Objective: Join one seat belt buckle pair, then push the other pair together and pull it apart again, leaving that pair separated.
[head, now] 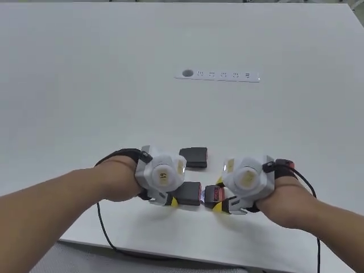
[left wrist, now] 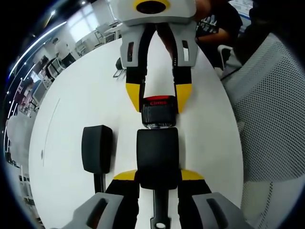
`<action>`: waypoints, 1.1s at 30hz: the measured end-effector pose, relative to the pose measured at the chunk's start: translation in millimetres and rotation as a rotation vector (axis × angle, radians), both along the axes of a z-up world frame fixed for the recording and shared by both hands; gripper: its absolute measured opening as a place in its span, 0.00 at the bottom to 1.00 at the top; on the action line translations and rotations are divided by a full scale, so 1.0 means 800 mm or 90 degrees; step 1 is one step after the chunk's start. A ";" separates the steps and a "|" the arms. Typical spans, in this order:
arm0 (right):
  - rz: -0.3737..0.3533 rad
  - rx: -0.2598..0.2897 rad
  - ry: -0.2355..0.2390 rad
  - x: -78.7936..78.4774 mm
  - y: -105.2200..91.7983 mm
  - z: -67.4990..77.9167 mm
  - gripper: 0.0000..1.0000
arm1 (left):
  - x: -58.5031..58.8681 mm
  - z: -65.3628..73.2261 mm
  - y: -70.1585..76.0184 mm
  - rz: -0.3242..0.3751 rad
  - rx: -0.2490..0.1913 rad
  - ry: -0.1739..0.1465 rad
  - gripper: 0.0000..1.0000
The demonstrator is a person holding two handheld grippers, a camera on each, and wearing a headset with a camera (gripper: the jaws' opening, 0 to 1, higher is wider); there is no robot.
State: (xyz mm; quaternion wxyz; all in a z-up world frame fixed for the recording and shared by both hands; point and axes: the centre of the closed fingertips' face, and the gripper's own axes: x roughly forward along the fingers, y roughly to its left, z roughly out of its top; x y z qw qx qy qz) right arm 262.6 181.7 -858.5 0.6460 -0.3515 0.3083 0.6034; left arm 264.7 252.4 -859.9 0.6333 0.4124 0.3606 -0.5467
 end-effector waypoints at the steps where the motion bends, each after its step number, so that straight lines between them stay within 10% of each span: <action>1: 0.000 -0.001 0.000 0.000 0.000 0.000 0.33 | 0.000 0.000 0.000 0.000 0.001 0.000 0.32; 19: -0.006 -0.014 -0.001 0.006 0.000 -0.002 0.36 | 0.000 0.001 0.003 0.036 0.026 0.008 0.33; 25: -0.029 0.033 -0.006 0.011 0.000 0.033 0.37 | 0.005 0.031 -0.001 0.065 -0.020 -0.001 0.37; 33: -0.052 0.041 -0.034 0.038 -0.030 0.048 0.36 | 0.048 0.058 -0.009 0.089 -0.048 -0.036 0.38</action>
